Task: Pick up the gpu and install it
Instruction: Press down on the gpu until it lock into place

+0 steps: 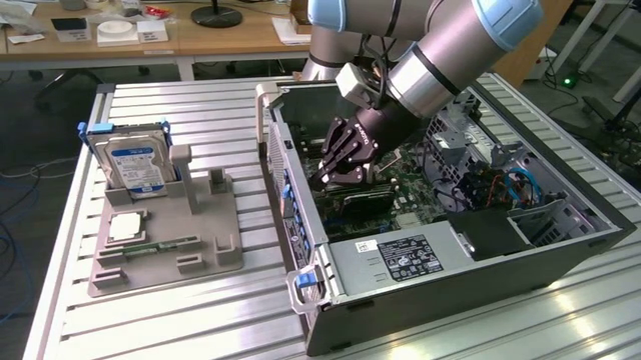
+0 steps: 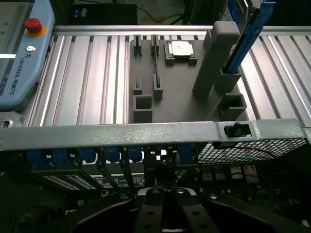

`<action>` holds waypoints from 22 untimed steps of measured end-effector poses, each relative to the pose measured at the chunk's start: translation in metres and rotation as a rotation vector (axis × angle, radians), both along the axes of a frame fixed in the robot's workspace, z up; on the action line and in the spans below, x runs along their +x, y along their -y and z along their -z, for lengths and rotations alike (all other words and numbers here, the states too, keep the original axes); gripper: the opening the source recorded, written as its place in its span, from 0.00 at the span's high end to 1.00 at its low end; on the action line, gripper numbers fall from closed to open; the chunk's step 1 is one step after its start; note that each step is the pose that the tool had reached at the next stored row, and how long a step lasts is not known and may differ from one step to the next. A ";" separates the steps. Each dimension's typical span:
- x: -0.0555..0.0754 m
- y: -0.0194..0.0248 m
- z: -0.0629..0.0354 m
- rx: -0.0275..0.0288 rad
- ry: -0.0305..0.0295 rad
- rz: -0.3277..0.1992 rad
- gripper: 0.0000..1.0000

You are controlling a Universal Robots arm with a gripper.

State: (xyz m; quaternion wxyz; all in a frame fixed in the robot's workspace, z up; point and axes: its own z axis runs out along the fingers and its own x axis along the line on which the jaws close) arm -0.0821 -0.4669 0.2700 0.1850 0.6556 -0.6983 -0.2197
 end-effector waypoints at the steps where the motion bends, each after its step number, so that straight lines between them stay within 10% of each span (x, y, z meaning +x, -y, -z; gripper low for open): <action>1: 0.000 0.0000 0.0000 0.0000 0.0000 0.000 0.90; 17: -0.005 0.0004 0.0056 -0.0026 -0.0013 0.000 0.90; 18: -0.005 -0.0007 0.0117 0.0046 0.0028 0.000 0.90; 22: -0.002 -0.0063 0.0114 0.0003 0.0001 0.000 0.90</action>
